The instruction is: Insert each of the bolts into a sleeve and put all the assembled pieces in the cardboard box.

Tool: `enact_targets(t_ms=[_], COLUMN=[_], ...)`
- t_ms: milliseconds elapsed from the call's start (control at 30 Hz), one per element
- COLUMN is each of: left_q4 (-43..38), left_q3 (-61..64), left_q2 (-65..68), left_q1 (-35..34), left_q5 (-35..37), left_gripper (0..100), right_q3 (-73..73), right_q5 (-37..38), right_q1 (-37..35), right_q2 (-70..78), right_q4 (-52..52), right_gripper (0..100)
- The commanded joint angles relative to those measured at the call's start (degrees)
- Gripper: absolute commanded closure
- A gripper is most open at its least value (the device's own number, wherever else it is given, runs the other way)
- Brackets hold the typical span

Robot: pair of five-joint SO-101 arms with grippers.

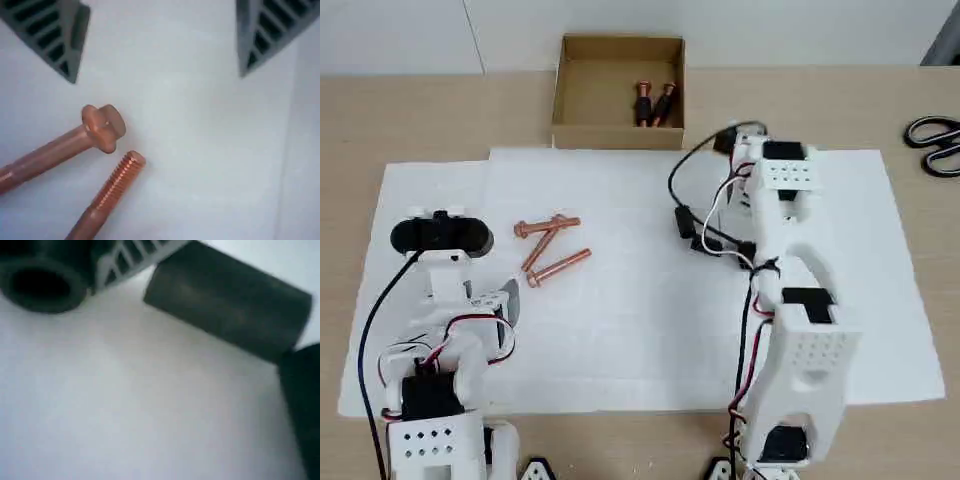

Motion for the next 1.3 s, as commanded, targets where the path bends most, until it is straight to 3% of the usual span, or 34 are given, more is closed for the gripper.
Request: enact_targets(t_ms=[0, 367, 467, 567, 933, 1133, 1267], left_q4=[0.26, 0.26, 0.26, 0.35, 6.86, 6.86, 7.03], left_q3=[-0.13, -0.13, -0.13, -0.40, -9.36, -21.49, -32.92], left_q2=[-0.79, -0.79, -0.79, -0.53, 0.44, 18.29, 34.11], left_q1=[-0.18, -0.18, -0.18, 0.00, 0.00, 0.09, 0.26], left_q5=[-0.09, -0.09, -0.09, -0.09, -2.73, -1.76, 2.64], left_gripper=[80, 80, 80, 80, 80, 80, 80], right_q3=[-1.93, -1.93, -2.11, -2.46, -2.55, -2.37, -2.20], right_q5=[0.62, 0.62, 0.62, 0.70, 2.81, 4.92, 4.75], right_q1=[0.22, 0.22, 0.22, 0.22, 0.40, 0.13, 0.22], right_q2=[2.68, 4.09, 3.65, 3.12, -16.22, -19.03, -18.95], right_q4=[0.31, 0.66, 0.57, 0.75, 5.76, 8.31, 8.92], right_gripper=[86.8, 87.9, 98.6, 98.6, 99.5, 99.5, 99.5])
